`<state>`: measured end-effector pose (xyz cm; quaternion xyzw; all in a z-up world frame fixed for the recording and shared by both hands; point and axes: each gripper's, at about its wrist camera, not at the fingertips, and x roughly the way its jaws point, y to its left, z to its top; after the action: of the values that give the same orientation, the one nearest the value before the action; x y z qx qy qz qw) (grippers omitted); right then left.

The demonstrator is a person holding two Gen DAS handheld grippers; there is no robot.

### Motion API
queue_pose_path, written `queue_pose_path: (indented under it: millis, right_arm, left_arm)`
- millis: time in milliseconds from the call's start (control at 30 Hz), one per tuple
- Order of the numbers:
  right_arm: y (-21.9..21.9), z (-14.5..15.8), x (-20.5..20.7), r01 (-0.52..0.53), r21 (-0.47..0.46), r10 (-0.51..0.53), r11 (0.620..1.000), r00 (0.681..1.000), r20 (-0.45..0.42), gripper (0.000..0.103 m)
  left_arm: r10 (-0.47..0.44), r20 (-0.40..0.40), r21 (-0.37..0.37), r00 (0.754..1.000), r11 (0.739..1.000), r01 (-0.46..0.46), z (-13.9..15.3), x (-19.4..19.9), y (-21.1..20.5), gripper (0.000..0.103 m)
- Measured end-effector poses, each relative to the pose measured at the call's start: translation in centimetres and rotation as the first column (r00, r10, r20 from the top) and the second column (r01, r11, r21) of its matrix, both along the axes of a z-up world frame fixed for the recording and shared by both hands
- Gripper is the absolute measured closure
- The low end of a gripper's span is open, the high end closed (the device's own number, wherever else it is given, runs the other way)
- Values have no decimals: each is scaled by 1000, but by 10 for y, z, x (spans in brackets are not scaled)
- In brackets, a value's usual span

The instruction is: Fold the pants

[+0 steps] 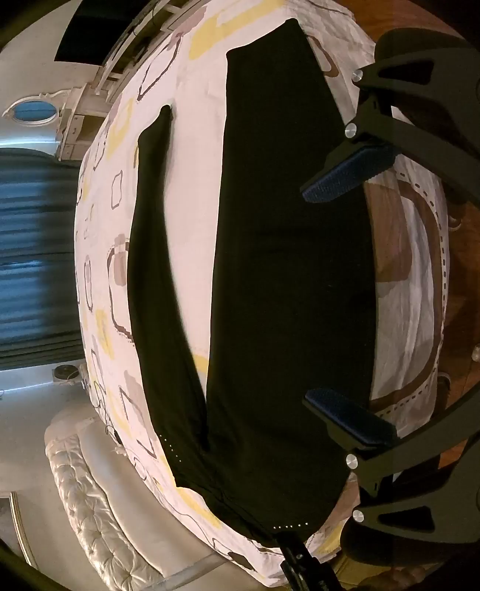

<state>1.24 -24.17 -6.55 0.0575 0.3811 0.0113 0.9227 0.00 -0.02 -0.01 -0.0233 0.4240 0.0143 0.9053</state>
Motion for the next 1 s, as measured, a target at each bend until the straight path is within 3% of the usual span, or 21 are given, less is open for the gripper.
queue_pose_path:
  millis: [1000]
  right_arm:
    - [-1,-1,0,0,7,0,1000,1000,-1,2]
  left_arm:
    - [-9,-31,10,999,1000,9,-12,-2,-2,7]
